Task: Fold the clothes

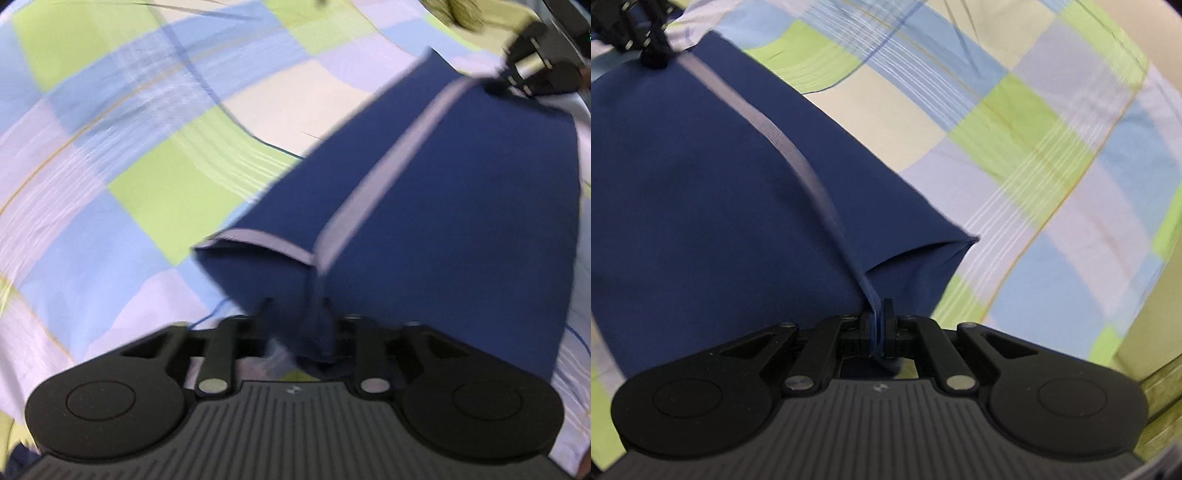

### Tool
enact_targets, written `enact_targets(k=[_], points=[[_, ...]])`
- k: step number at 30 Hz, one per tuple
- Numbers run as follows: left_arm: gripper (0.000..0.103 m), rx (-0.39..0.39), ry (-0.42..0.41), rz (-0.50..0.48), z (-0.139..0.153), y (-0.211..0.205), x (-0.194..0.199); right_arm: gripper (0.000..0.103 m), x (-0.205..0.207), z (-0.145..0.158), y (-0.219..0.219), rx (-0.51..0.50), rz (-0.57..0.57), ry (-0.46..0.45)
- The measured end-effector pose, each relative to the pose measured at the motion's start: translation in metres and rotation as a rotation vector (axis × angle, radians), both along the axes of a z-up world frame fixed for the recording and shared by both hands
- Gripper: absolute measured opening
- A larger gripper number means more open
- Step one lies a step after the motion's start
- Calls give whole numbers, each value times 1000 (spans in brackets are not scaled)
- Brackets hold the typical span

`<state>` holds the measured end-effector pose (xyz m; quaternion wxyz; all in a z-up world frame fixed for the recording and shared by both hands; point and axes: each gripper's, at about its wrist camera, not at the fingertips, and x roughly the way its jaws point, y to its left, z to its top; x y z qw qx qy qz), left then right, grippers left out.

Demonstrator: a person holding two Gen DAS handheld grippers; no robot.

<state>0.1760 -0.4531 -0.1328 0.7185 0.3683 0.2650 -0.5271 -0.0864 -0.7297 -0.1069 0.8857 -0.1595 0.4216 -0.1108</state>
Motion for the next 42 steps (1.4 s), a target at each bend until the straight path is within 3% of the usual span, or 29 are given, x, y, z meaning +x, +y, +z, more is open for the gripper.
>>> enact_targets(k=[2,6,10,12,15,18,22,24,25,28,31,37,42], points=[[50,-50,20,22,3,13,2,16,-11,-1,-2,16,-37,-62],[50,-146,67,33,7,39,-1,19,-39,7,-9,147,-127,-202],[50,-235,106,8,9,63,-4,26,-67,9,-13,255,-192,-276],[49,-244,92,16,7,66,-2,26,-76,4,-15,290,-222,-283],[49,-252,140,-39,4,66,4,26,-82,-1,-19,329,-232,-286],[50,-187,117,-92,-5,59,0,27,-84,-3,-20,361,-229,-299],[49,-204,153,-65,-5,54,11,27,-75,-5,-23,370,-221,-303],[34,-200,179,-68,-6,51,15,28,-70,-5,-23,377,-210,-303],[5,-189,203,-82,-7,49,17,28,-68,-5,-23,380,-204,-303],[5,-176,230,-109,-6,46,18,30,-64,-6,-24,385,-191,-307],[5,-241,258,-69,1,52,24,33,-63,-6,-28,391,-185,-319],[5,-269,231,-61,1,59,19,34,-52,-7,-47,431,-191,-327],[5,-259,235,-49,-4,59,18,33,-45,-14,-67,522,-255,-346]])
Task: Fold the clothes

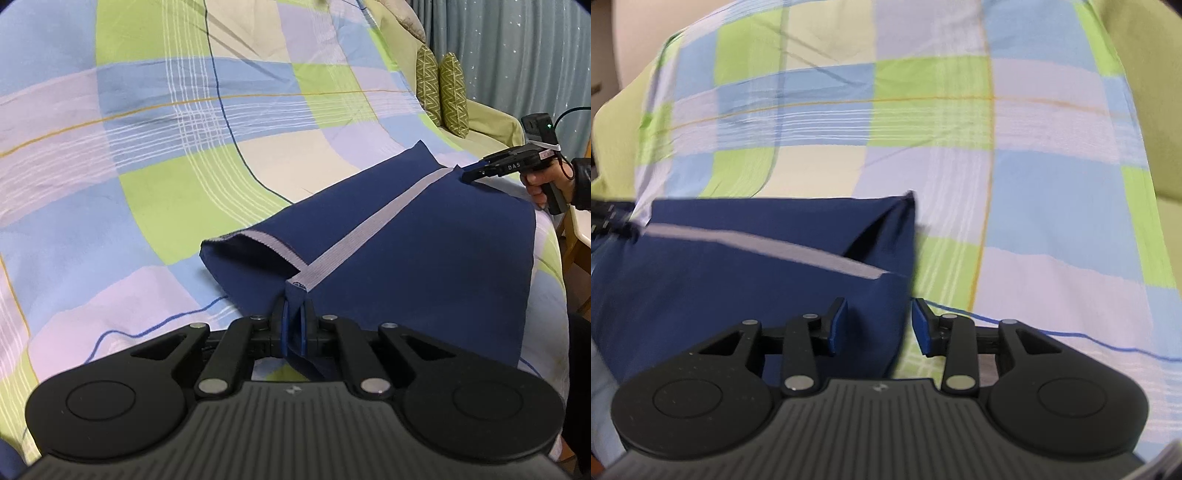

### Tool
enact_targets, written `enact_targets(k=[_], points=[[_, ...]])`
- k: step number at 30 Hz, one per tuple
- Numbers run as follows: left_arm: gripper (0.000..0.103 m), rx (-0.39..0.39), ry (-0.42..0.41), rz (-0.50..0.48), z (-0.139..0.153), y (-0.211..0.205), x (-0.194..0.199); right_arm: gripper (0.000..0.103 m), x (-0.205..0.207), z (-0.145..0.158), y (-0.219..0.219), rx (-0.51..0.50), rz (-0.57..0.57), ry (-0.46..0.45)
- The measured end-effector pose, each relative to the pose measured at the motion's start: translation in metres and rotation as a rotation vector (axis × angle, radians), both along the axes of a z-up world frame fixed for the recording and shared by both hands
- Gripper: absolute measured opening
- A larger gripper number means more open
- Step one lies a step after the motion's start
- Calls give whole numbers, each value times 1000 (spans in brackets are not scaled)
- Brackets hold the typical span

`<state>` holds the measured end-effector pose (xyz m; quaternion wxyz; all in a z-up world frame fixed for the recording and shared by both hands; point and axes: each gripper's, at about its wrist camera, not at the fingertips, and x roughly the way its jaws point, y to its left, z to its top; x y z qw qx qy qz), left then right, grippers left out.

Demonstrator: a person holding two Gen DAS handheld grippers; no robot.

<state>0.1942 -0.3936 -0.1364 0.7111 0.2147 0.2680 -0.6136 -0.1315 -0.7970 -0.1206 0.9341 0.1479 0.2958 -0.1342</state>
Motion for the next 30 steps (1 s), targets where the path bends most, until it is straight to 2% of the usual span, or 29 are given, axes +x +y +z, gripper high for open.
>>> enact_targets(k=[1,2,5,9,12,14,18,21,23,27,29,30], points=[[5,2,-2,-1,0,0,-1,23,0,0,-2,16,-5,-7],[5,2,-4,0,1,0,-2,6,0,0,-1,22,-15,-10],[5,-11,-9,1,6,8,-7,1,-5,3,6,-2,-42,-6],[4,-41,-14,-31,20,21,-15,1,-21,18,32,-98,-57,-29],[4,-95,-23,2,36,20,-8,0,-25,34,38,-163,-63,-77],[4,-98,-38,23,41,10,-2,0,-20,49,35,-198,-79,-121],[4,-93,-51,67,37,-8,13,0,11,54,23,-211,-90,-137],[4,-86,-33,93,27,-15,24,0,29,43,14,-201,-105,-125],[4,-109,-24,83,23,-10,25,0,34,33,8,-196,-125,-115],[4,-220,-35,43,33,20,14,0,20,28,9,-173,-148,-165],[4,-238,-30,73,35,30,14,0,5,36,17,-207,-165,-218],[4,-220,-23,87,32,29,17,0,1,39,17,-196,-176,-234]])
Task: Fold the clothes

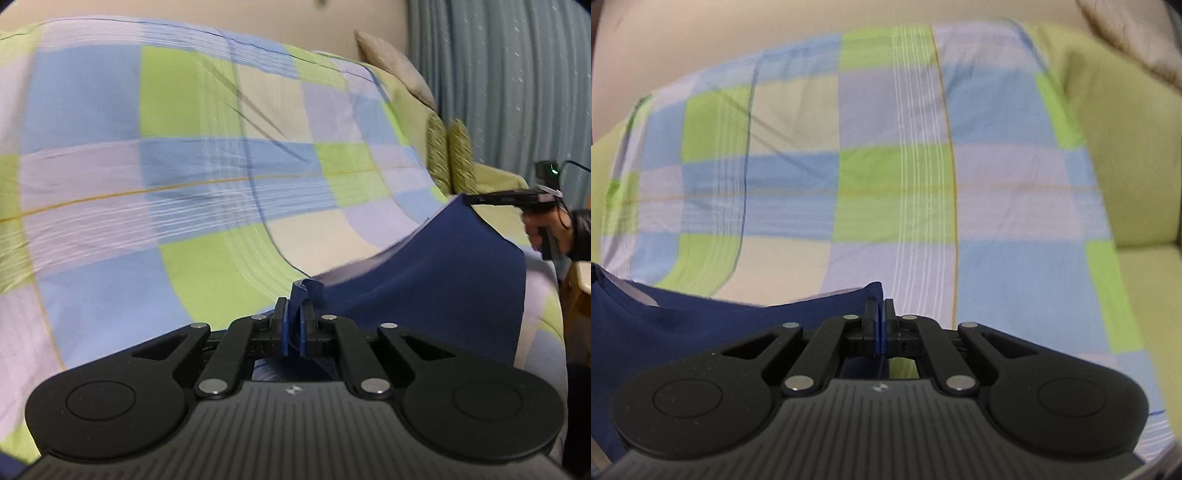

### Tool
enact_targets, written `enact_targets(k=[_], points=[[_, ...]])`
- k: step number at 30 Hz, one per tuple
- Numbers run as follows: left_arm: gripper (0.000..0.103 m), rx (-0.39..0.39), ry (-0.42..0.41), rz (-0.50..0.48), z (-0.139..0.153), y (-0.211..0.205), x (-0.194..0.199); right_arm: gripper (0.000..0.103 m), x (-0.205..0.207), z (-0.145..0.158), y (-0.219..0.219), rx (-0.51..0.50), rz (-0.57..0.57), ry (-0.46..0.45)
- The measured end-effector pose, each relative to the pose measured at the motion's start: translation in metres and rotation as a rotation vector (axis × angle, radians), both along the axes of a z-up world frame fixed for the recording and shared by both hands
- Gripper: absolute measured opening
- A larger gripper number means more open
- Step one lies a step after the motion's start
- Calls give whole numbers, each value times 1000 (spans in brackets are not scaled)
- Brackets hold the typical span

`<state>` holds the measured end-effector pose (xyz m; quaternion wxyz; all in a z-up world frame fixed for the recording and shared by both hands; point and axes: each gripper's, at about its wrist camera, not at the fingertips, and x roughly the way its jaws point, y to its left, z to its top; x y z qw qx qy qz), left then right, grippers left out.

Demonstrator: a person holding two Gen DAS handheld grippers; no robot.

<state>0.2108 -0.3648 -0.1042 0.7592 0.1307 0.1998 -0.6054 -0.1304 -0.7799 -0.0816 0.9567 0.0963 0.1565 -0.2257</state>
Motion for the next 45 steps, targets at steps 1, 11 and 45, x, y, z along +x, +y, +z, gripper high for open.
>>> enact_targets(k=[1,11,45], points=[[4,24,5,8,-5,-5,2,0,0,0,-2,17,-6,-1],[4,66,-40,70,-18,-39,10,0,28,-15,-19,22,-18,52],[21,182,-174,110,-37,-87,-1,18,78,-38,107,-55,317,293]])
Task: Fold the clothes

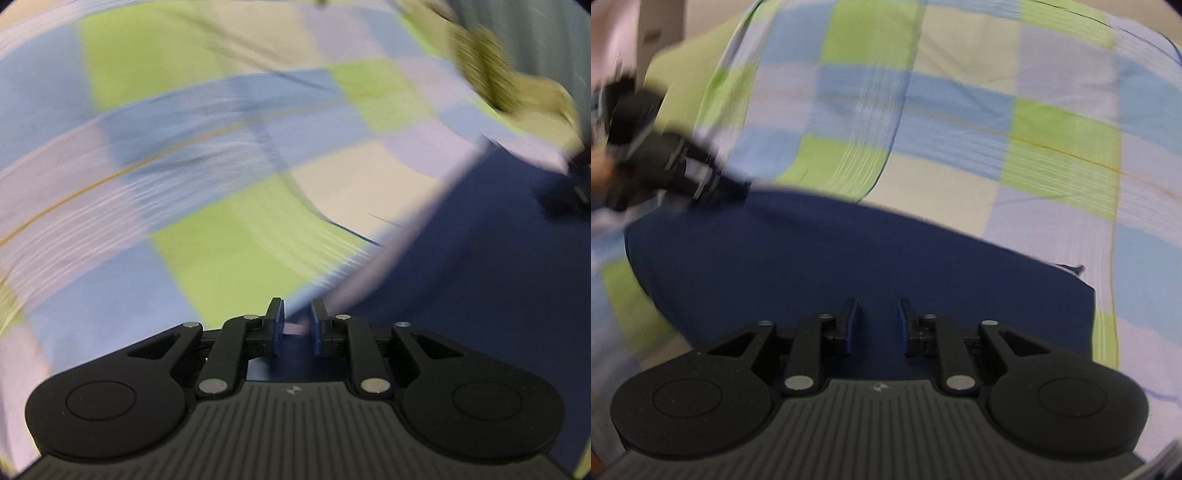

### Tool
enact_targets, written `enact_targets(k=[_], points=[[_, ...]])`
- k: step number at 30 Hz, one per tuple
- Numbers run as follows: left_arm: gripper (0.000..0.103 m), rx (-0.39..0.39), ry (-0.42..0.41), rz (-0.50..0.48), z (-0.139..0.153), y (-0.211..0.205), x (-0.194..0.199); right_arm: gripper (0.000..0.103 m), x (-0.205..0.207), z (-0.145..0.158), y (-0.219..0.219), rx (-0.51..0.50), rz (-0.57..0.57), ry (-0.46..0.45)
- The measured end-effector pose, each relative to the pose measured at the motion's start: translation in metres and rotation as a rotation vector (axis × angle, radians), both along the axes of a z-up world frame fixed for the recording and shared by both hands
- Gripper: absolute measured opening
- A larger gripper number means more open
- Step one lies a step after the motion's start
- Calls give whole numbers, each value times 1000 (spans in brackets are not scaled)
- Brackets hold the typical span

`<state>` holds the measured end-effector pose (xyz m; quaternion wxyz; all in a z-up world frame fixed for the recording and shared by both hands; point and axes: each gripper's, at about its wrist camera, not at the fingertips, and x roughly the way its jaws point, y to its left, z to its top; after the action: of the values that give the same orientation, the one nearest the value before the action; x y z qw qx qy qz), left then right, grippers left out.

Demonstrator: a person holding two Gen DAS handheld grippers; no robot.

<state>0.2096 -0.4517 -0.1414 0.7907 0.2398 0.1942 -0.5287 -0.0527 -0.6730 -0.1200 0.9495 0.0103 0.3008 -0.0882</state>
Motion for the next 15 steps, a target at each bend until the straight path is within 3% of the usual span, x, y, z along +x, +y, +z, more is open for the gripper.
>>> enact_targets(k=[4,7,9,10,12,15], points=[[21,-10,-39,-34,16,35,-23,19,-18,6,21,-4,-19,-29],[34,9,-101,-78,20,77,-73,21,-34,11,40,-15,-23,-54],[35,25,-136,-98,18,97,-101,25,-47,11,67,-80,-2,-49],[35,46,-173,-113,16,104,-116,27,-54,11,80,-113,9,-46],[35,111,-360,-186,4,119,-168,34,-60,10,100,-193,35,-12],[38,183,-503,-276,-14,111,-208,42,-67,9,118,-282,63,38]])
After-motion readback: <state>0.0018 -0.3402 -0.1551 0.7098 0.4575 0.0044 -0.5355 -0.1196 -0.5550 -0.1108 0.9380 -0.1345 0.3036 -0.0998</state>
